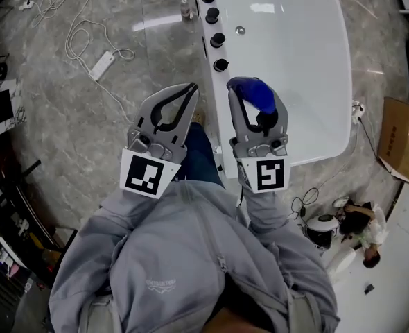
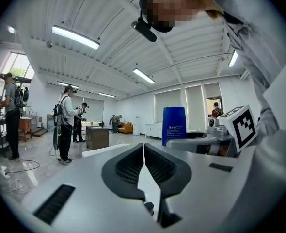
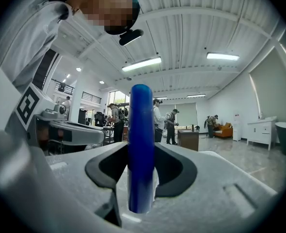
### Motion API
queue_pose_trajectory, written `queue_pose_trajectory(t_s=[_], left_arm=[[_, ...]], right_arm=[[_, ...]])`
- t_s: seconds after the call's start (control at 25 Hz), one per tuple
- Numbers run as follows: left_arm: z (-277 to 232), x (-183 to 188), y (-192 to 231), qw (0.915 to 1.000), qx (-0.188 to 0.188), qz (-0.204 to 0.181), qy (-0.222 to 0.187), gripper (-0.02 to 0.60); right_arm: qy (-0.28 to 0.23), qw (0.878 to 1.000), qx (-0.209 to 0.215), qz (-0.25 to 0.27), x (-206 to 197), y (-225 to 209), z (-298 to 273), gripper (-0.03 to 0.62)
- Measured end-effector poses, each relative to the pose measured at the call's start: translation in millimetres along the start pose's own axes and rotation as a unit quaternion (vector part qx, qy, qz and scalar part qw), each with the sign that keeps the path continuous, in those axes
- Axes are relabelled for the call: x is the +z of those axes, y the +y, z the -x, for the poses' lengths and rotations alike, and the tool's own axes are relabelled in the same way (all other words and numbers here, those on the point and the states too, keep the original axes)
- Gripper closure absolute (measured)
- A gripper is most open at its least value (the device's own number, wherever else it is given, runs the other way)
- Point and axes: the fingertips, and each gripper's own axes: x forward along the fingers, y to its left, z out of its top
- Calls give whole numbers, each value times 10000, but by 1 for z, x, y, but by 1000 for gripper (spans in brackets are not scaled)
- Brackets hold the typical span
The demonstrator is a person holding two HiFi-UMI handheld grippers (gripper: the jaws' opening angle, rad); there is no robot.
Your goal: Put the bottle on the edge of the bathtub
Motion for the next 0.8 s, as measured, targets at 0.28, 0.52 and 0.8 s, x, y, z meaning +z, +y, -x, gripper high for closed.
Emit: queue_pose_trajectory(t_s=[0.28,0.52,0.8], left_arm=[[-32,-39,-17,9988,-406,-234,-112,571],[-47,-72,-24,9979,-620,-159,-67,571],[-61,-114,-26,9971,-755,-128,31,569]], right_arm=[[92,10000,-16,3,-56,-15,0,431],[209,9998,1,37,-96,-19,-1,431],[363,9993,-38,7,-147,-25,-2,433]])
